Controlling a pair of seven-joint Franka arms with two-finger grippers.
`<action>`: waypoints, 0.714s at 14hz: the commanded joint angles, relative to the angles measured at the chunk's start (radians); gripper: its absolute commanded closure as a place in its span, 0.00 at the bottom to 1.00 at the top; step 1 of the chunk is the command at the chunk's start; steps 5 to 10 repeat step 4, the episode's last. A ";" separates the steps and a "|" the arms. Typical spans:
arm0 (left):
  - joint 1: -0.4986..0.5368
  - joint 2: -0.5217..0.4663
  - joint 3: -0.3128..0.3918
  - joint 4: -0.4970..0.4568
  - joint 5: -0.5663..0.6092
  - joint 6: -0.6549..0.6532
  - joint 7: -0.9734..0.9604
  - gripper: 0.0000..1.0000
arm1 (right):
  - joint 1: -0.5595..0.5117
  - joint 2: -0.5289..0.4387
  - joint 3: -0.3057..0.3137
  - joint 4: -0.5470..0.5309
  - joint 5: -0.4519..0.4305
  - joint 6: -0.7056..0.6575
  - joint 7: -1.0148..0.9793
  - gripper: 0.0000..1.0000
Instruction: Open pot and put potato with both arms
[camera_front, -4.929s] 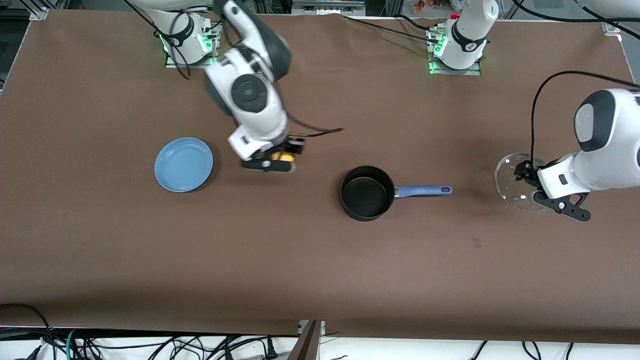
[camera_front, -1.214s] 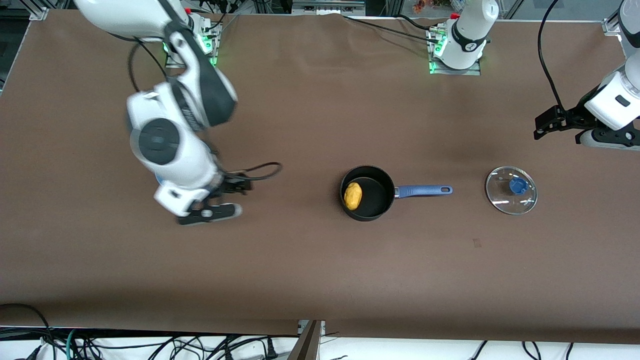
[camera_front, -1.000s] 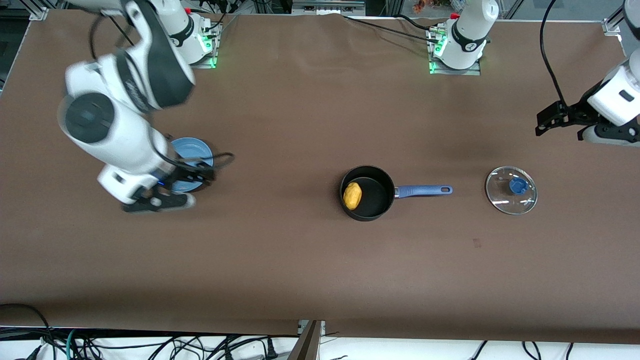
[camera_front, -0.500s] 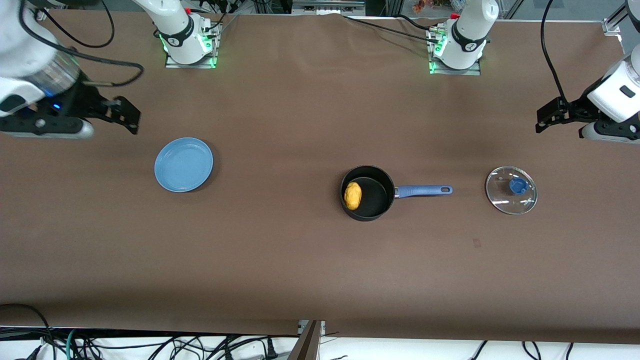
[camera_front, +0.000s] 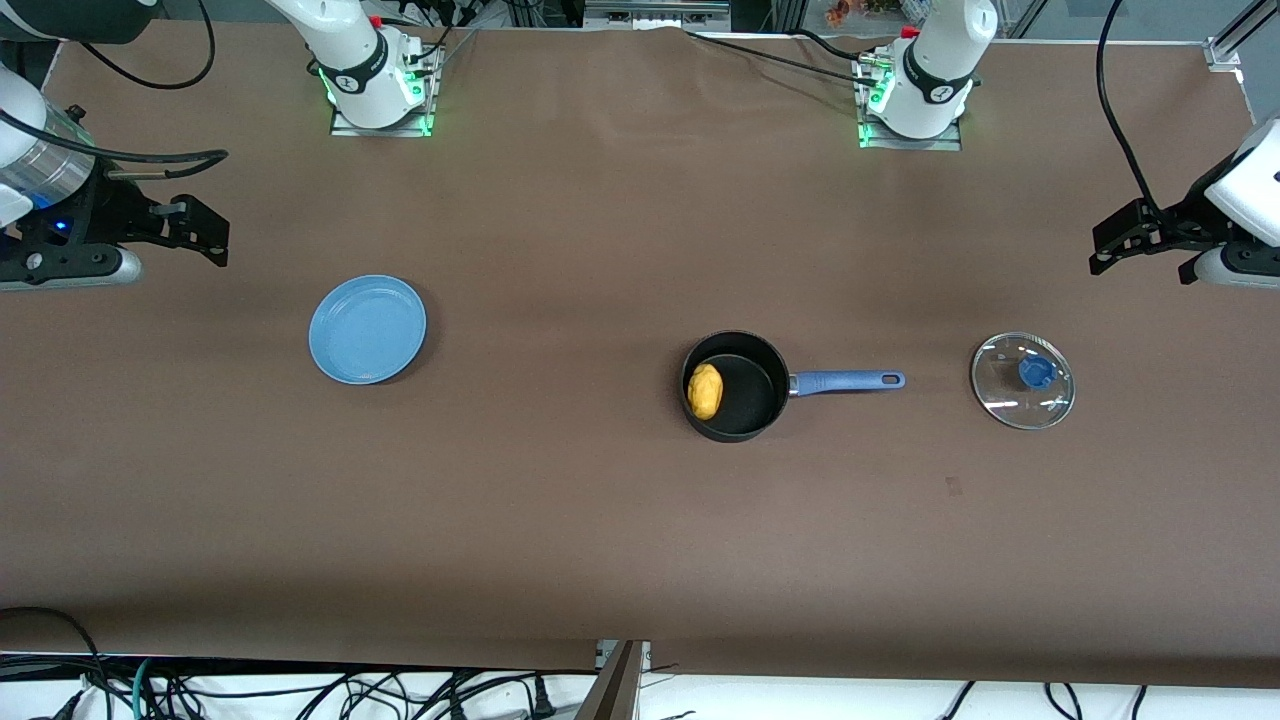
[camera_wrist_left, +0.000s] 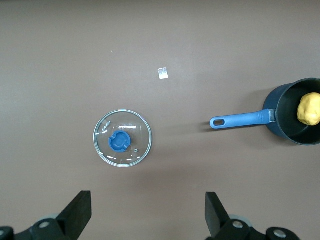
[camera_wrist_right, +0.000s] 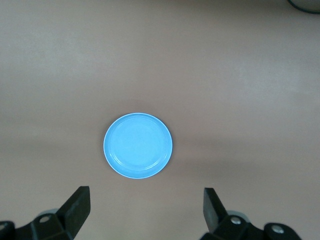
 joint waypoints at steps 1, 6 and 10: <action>0.002 0.015 -0.007 0.033 0.009 -0.022 -0.006 0.00 | -0.001 0.003 0.002 0.018 0.001 -0.017 -0.012 0.00; 0.002 0.015 -0.009 0.033 0.009 -0.022 -0.004 0.00 | 0.000 0.006 0.002 0.020 0.002 -0.015 -0.010 0.00; 0.002 0.015 -0.009 0.033 0.009 -0.022 -0.004 0.00 | 0.000 0.006 0.002 0.020 0.002 -0.015 -0.010 0.00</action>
